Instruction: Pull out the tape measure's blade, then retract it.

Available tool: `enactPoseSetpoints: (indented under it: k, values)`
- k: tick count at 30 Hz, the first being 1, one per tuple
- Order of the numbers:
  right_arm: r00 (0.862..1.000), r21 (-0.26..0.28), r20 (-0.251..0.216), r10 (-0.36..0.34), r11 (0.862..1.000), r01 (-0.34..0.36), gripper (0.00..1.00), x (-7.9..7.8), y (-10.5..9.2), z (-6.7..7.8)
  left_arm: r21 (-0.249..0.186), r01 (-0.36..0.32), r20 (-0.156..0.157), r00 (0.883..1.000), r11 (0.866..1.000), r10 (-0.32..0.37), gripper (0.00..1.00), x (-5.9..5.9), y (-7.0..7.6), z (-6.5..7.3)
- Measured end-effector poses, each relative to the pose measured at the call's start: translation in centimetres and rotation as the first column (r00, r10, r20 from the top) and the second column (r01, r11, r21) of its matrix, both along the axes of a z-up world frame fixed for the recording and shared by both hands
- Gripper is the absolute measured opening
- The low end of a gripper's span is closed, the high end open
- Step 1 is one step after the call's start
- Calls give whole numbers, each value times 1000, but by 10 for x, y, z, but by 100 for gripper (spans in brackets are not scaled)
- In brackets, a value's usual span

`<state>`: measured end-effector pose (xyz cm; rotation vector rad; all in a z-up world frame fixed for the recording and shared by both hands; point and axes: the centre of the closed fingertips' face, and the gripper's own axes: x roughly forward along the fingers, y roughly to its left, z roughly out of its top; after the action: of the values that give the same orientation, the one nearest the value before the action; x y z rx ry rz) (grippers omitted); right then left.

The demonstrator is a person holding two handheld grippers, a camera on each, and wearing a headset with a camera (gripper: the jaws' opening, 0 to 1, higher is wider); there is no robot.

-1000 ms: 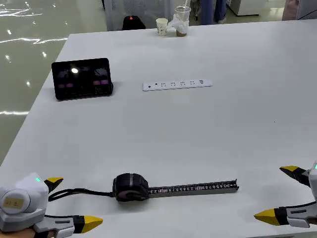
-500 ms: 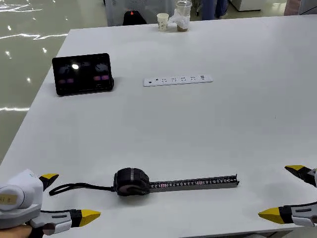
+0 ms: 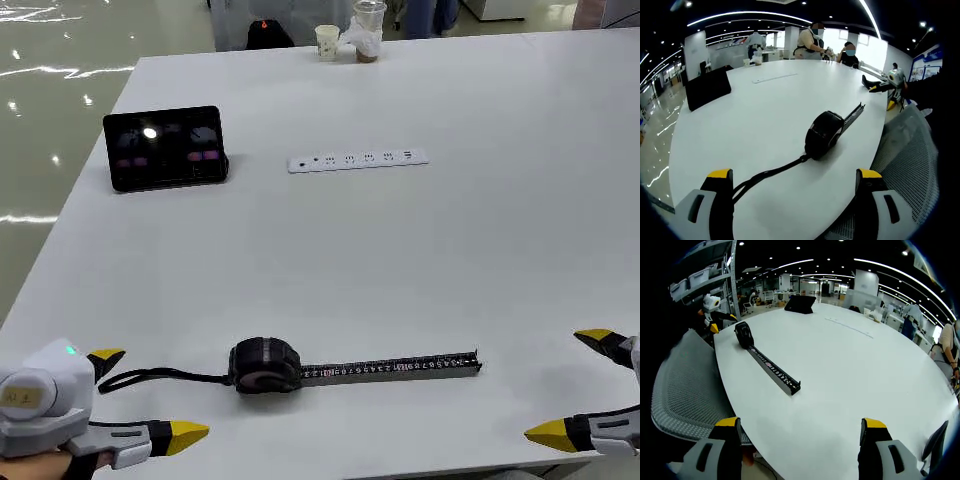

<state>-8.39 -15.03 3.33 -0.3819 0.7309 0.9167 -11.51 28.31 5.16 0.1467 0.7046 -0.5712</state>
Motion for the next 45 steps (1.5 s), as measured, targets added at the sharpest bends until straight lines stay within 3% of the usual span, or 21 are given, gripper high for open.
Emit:
enactPoseSetpoints:
  k: [10, 19, 25, 27, 31, 40, 42, 44, 45]
  values:
    - [997, -54, -35, 73, 996, -74, 99, -7, 5, -6, -3, 24, -10, 1000, 1000, -24, 99, 4, -29, 0]
    - [993, -73, -48, 106, 991, -109, 99, 0, 11, -1, -40, 25, -37, 999, 999, -26, 99, 14, -58, 5]
    - [990, -99, -45, 135, 985, -139, 99, 4, 15, 1, -17, 22, -51, 998, 1000, -23, 99, 18, -70, 7]
    - [988, -97, -46, 148, 984, -151, 99, 6, 20, 2, 25, 21, -82, 996, 999, -18, 99, 16, -71, 2]
    - [982, -104, -43, 183, 977, -187, 99, 10, 25, 4, 35, 60, -96, 994, 998, -56, 99, 14, -86, 3]
    - [973, -127, -54, 224, 965, -229, 99, 23, 34, 2, 13, 63, -97, 993, 998, -62, 99, 29, -109, 27]
    - [971, -130, -61, 232, 962, -238, 99, 25, 36, 1, 49, 32, -121, 992, 998, -26, 99, 32, -106, 25]
    - [965, -140, -52, 256, 955, -261, 99, 28, 37, 0, 82, -13, -180, 983, 997, 28, 99, 32, -102, 19]
    - [960, -146, -33, 277, 949, -278, 99, 30, 39, 0, 89, -26, -189, 981, 996, 43, 99, 34, -102, 18]
